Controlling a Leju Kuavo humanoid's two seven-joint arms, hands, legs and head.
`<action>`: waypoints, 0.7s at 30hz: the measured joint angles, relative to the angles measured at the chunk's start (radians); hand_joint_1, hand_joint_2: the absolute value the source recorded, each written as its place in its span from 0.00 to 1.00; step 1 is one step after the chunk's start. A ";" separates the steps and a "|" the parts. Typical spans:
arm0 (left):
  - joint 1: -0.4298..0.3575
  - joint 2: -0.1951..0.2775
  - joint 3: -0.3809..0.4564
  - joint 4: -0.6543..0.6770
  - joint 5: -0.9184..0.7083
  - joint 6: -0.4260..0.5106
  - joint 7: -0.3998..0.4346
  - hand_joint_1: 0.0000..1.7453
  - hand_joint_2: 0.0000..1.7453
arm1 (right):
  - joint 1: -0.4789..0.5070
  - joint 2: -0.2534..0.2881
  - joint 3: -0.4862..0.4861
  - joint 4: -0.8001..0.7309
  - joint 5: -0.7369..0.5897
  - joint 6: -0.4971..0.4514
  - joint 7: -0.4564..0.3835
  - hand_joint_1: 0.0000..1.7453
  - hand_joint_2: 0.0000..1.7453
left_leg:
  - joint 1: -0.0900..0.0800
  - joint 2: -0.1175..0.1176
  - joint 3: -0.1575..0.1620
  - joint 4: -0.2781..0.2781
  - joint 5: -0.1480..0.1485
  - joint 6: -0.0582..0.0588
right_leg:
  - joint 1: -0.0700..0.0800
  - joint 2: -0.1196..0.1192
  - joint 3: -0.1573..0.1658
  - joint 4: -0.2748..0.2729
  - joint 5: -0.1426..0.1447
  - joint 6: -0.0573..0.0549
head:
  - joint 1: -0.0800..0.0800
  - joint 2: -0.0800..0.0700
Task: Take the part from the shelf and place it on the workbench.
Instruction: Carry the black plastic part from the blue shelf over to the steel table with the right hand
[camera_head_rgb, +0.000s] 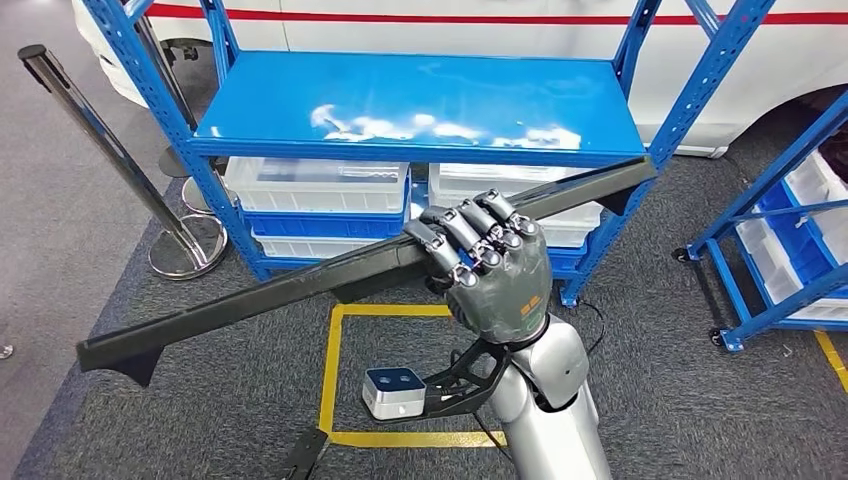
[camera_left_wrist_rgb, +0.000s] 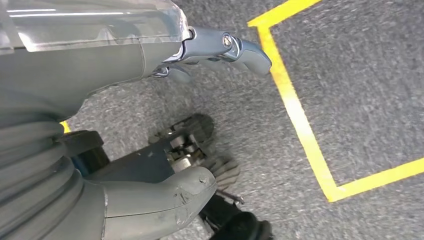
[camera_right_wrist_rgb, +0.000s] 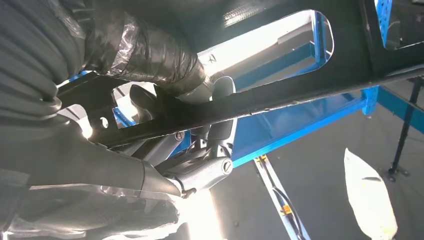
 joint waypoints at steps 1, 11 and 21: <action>0.001 0.000 0.000 0.000 0.000 0.000 0.000 0.00 1.00 | 0.003 -0.001 0.000 0.000 0.001 0.000 0.000 1.00 1.00 | -0.002 0.000 -0.013 0.004 0.007 0.000 | 0.000 0.000 0.007 0.016 -0.002 -0.001 | 0.000 0.000; 0.005 -0.007 0.000 0.000 0.001 0.000 -0.006 0.00 1.00 | 0.009 -0.001 0.001 -0.003 0.000 0.000 0.006 1.00 1.00 | -0.004 -0.004 -0.079 0.043 0.020 -0.041 | 0.007 -0.006 0.172 -0.267 0.106 -0.049 | 0.000 0.000; 0.009 0.001 0.000 0.000 0.000 -0.003 -0.010 0.00 1.00 | 0.007 0.001 0.005 0.002 -0.002 0.000 0.016 1.00 1.00 | 0.024 -0.010 0.069 0.052 -0.084 -0.077 | -0.007 -0.012 0.041 -0.255 0.212 -0.027 | 0.000 0.000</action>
